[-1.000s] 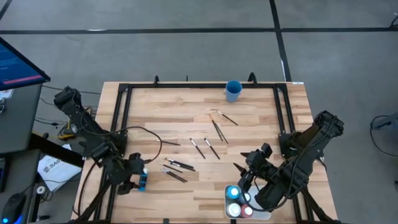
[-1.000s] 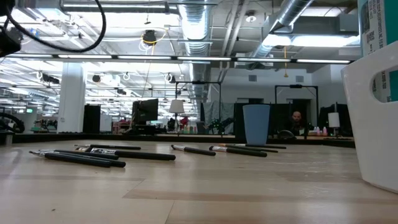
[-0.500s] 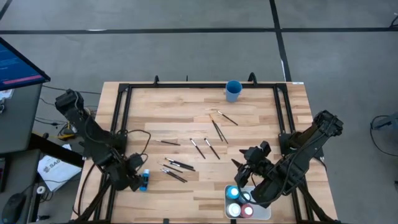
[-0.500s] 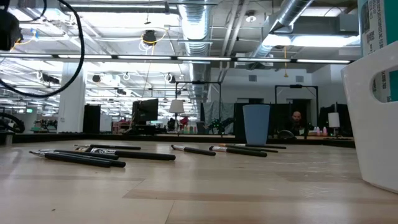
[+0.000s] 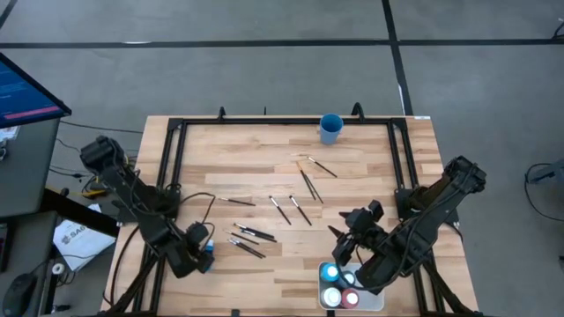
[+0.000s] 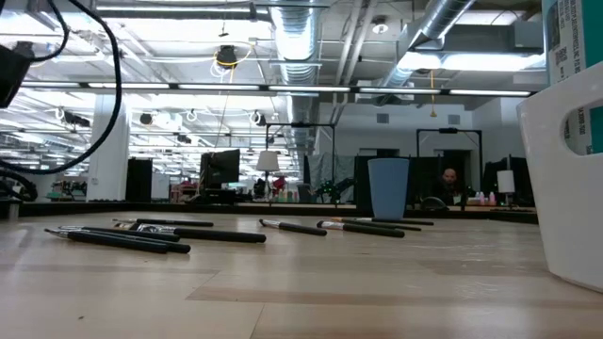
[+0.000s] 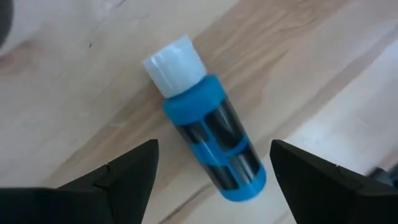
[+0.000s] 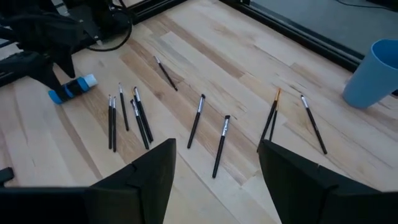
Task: Pick & Place Paint Supplies
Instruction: Put the left small blue paint bottle into the white bin
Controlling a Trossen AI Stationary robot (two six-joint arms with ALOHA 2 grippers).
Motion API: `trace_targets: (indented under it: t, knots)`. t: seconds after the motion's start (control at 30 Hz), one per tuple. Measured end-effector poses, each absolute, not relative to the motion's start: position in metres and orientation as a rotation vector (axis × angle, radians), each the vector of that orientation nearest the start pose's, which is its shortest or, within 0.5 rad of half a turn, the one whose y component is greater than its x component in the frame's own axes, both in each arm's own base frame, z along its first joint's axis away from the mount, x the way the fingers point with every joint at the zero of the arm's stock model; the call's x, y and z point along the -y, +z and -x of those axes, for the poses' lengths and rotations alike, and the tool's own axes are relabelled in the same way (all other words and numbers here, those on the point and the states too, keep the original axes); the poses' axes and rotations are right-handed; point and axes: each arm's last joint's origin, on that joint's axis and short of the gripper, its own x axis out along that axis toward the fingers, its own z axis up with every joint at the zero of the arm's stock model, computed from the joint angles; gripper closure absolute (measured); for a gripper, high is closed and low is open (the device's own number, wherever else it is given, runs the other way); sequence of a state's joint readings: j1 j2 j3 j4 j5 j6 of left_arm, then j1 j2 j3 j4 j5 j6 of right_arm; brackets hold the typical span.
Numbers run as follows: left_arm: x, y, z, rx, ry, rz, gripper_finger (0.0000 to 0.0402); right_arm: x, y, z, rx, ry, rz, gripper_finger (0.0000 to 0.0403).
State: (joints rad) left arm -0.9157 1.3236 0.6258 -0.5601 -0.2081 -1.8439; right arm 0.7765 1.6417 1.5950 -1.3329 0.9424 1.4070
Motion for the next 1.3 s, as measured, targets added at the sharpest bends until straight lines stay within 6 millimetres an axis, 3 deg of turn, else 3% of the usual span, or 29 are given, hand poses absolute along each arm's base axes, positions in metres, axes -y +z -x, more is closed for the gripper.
trace_targets:
  t: [0.4, 0.73, 0.87, 1.1, 1.3]
  knots:
    - [0.169, 0.137, -0.137, -1.175, 0.606, 0.894, 0.0109, -0.197, 0.316, -0.234, -0.564, -0.660, -0.288, 0.0180]
    - [0.167, 0.135, -0.135, -1.215, 0.631, 0.892, 0.0237, -0.197, 0.316, -0.234, -0.565, -0.658, -0.282, 0.0180]
    - [0.168, 0.137, -0.135, -1.210, 0.617, 0.905, 0.0266, -0.197, 0.316, -0.235, -0.565, -0.658, -0.282, 0.0180]
    - [0.161, 0.163, -0.138, -1.069, 0.469, 0.923, 0.0261, -0.193, 0.318, -0.246, -0.553, -0.647, -0.283, 0.0180]
    - [0.147, 0.200, -0.146, -0.817, 0.253, 0.864, 0.0261, -0.181, 0.322, -0.273, -0.564, -0.580, -0.250, 0.0180]
